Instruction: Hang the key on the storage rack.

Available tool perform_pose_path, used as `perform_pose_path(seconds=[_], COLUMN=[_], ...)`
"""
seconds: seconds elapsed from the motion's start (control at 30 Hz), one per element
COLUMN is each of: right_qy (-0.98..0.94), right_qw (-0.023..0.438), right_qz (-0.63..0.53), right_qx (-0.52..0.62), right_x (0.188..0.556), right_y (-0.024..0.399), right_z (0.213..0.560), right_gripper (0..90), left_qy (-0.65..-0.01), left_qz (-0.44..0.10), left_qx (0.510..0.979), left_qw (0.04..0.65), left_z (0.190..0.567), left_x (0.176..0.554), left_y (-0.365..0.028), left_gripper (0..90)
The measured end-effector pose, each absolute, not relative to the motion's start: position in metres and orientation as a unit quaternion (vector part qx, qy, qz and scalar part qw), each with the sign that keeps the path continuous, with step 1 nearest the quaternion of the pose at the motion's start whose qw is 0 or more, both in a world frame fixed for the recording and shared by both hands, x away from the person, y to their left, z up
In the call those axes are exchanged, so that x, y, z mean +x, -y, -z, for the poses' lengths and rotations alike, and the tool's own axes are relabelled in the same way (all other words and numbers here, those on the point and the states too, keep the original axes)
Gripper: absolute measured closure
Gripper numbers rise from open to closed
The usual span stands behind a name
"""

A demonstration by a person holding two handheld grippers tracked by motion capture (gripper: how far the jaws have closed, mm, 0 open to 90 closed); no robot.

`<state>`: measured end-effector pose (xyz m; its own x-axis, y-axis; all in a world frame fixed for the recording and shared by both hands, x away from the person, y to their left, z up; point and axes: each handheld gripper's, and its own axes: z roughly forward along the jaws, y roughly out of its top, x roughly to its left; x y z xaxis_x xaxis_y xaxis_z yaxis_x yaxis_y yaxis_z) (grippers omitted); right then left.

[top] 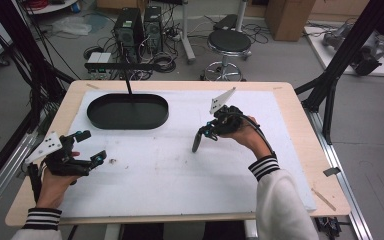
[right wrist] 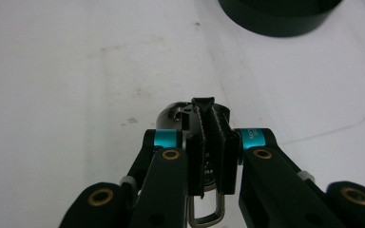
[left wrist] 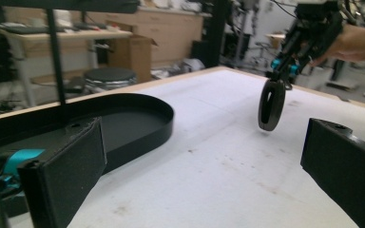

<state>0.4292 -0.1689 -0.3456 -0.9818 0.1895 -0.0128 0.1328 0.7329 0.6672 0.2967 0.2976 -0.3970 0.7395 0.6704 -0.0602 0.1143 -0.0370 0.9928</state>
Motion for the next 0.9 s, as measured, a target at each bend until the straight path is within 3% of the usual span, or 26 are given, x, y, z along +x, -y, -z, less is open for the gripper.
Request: perform_pose_path(seconds=[0.33,0.9], right_qy=[-0.9,-0.884], right_qw=[0.033,0.025], right_qz=[-0.431,-0.467], right_qx=[0.046,0.007], right_x=[0.41,0.394], right_y=[0.17,0.159], right_z=[0.32,0.305], right_gripper=[85.8,85.8], left_qy=[-0.228,-0.161], left_qz=[-0.172,-0.119], left_qx=[0.738,0.781], left_qw=[0.611,0.592], left_z=[0.368,0.338], left_x=[0.313,0.337], left_y=[-0.268,-0.198], left_gripper=[1.7,1.7])
